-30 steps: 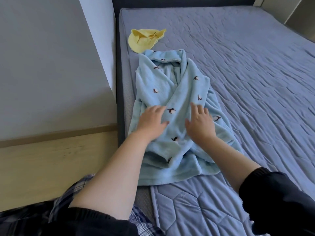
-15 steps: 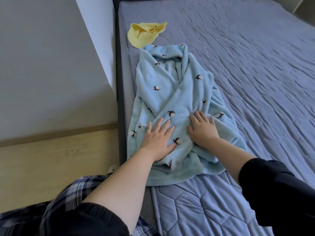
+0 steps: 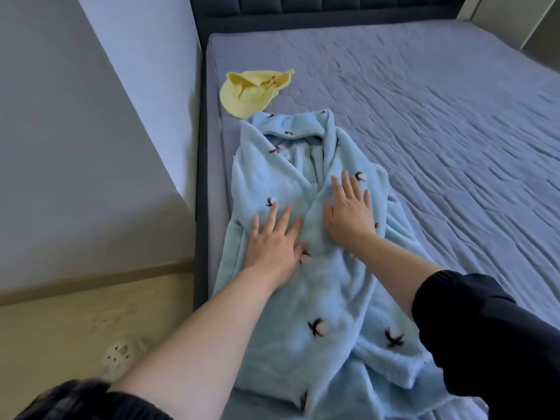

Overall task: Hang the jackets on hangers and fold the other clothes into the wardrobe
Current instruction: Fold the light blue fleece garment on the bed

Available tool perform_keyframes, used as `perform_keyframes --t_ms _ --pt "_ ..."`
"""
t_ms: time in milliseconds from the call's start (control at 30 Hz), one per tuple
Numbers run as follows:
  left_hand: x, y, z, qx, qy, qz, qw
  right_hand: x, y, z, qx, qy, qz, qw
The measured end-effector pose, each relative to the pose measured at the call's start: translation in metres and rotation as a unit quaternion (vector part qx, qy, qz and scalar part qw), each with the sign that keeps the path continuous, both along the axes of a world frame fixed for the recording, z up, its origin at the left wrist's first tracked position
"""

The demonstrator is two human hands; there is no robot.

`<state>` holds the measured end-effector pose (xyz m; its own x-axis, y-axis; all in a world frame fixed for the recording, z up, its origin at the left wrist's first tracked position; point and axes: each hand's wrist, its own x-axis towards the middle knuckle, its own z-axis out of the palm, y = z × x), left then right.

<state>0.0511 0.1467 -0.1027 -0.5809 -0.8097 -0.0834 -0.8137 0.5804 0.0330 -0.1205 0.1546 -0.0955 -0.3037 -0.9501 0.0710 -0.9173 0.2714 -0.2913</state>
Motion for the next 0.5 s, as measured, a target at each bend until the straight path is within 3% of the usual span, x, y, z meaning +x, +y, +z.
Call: perform_keyframes --t_ms 100,167,233,300,367,433,500 --pt "-0.016 -0.051 0.003 0.014 -0.028 0.023 0.999 -0.024 -0.033 -0.011 0.076 0.009 -0.016 0.997" --pt "-0.013 -0.083 -0.001 0.039 -0.070 0.041 0.996 -0.039 -0.044 -0.026 0.175 -0.033 -0.035 0.984" --pt "-0.009 -0.109 -0.007 0.069 -0.069 0.058 0.994 -0.046 -0.054 -0.040 0.212 -0.053 -0.052 0.974" --pt "-0.006 -0.131 -0.010 0.055 -0.027 0.078 0.995 -0.046 -0.069 -0.042 0.160 0.003 -0.070 0.985" --pt "-0.005 -0.151 -0.010 0.005 0.049 0.108 0.993 -0.048 -0.087 -0.031 0.022 0.070 -0.085 0.994" --pt "-0.002 -0.168 -0.007 -0.016 0.151 0.165 0.975 -0.057 -0.102 -0.018 -0.104 0.050 -0.109 0.987" --pt "-0.001 -0.186 -0.002 0.037 0.284 0.238 0.928 -0.075 -0.118 -0.014 -0.174 -0.014 -0.145 0.974"
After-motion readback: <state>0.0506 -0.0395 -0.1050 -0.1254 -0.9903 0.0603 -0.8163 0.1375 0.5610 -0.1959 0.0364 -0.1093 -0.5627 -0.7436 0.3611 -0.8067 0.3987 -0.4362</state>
